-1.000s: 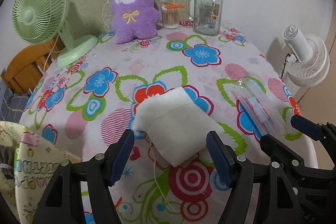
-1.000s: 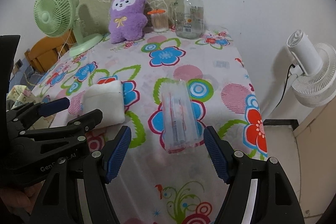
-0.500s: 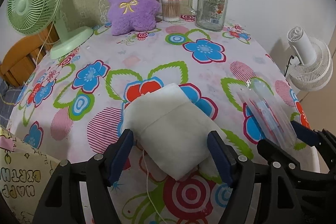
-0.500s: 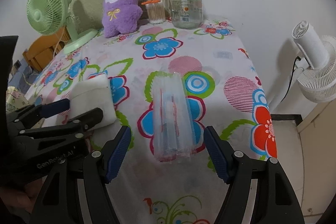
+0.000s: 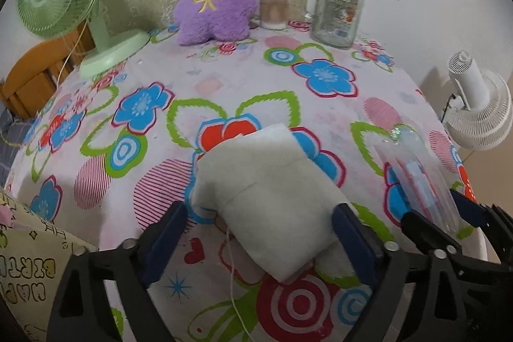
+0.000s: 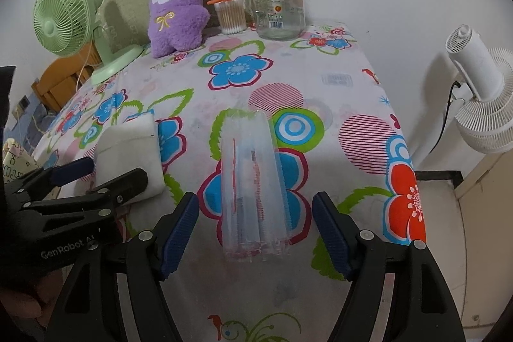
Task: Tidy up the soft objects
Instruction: 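Close the left gripper on the white cloth pad while the right closes on the clear tube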
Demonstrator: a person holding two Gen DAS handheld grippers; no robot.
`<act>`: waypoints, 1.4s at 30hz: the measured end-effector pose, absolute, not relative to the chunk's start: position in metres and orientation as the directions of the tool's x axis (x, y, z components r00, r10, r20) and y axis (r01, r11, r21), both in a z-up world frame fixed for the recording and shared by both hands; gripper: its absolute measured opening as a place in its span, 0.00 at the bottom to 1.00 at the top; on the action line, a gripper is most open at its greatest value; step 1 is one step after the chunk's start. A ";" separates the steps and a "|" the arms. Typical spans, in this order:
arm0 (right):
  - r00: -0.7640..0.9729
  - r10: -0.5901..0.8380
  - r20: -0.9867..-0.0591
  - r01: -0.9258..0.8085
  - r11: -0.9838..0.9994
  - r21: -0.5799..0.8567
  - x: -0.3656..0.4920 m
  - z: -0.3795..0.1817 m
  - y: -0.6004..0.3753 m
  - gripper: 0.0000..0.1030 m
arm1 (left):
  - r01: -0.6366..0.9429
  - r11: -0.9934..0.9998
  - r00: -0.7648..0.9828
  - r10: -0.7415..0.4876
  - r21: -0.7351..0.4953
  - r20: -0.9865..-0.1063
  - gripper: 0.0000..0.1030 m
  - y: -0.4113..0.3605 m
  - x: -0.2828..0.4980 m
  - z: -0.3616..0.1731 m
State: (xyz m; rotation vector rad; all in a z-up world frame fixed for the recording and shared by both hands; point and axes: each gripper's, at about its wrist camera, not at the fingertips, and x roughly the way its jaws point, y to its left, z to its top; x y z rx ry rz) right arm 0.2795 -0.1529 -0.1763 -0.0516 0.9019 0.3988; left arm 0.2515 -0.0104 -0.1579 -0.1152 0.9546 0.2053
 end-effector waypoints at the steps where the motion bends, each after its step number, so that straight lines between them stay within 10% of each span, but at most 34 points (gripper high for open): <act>1: 0.552 0.313 -0.773 -0.359 0.926 0.118 0.279 -0.176 -0.152 0.73 | -0.232 0.973 0.555 0.123 -0.011 -0.823 0.97 -0.009 0.253 -0.159; 20: 0.554 0.295 -0.778 -0.362 0.927 0.094 0.279 -0.177 -0.149 0.75 | -0.275 0.960 0.575 0.116 -0.058 -0.810 1.00 0.000 0.255 -0.168; 27: 0.555 0.293 -0.779 -0.360 0.928 0.093 0.279 -0.177 -0.149 0.75 | -0.216 0.972 0.615 0.063 -0.092 -0.786 0.54 -0.005 0.252 -0.162; 42: 0.567 0.293 -0.770 -0.345 0.933 0.101 0.279 -0.175 -0.154 0.35 | -0.177 0.977 0.634 0.018 -0.122 -0.773 0.35 -0.008 0.248 -0.157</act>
